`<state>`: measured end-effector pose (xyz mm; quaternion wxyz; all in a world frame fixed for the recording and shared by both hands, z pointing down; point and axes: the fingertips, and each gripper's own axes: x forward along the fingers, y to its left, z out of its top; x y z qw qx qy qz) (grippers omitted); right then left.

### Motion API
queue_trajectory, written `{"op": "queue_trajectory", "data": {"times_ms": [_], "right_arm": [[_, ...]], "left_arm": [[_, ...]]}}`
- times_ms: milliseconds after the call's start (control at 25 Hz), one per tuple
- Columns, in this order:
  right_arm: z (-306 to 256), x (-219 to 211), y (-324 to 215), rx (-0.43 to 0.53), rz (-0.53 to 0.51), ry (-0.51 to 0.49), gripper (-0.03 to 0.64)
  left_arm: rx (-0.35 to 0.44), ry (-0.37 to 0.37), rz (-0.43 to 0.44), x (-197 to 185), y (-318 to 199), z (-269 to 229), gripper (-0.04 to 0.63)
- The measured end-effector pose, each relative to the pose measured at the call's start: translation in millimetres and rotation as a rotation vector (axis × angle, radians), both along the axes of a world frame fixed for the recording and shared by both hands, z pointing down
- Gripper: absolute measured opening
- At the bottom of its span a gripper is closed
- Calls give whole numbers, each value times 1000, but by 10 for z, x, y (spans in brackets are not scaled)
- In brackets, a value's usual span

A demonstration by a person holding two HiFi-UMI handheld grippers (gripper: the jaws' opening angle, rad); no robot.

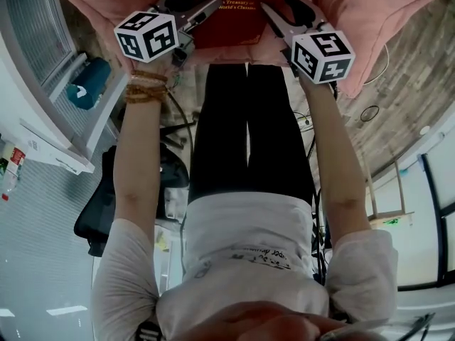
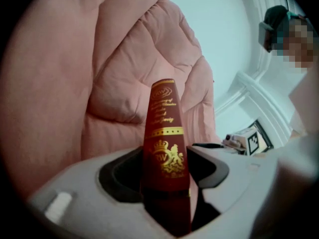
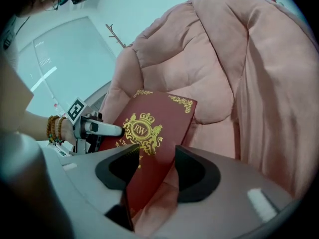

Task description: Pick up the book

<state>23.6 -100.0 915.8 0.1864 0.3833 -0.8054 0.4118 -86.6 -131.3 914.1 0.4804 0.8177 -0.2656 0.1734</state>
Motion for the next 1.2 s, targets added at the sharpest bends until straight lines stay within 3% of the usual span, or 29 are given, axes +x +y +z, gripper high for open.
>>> {"op": "queue_trajectory", "data": {"times_ms": [440,840,1200], "right_arm": [[-704,214,-178,68,12,-18,219],[-2052,347,-275,180,1,-35,209],[-3392,220,-295,283,-42,-35,209]], "left_arm": [[43,71,-39,189,-174,-785,261],[118,142,-57,292,-256,-2095,259],[170,219,-118,147,-200,-3340,259]]}}
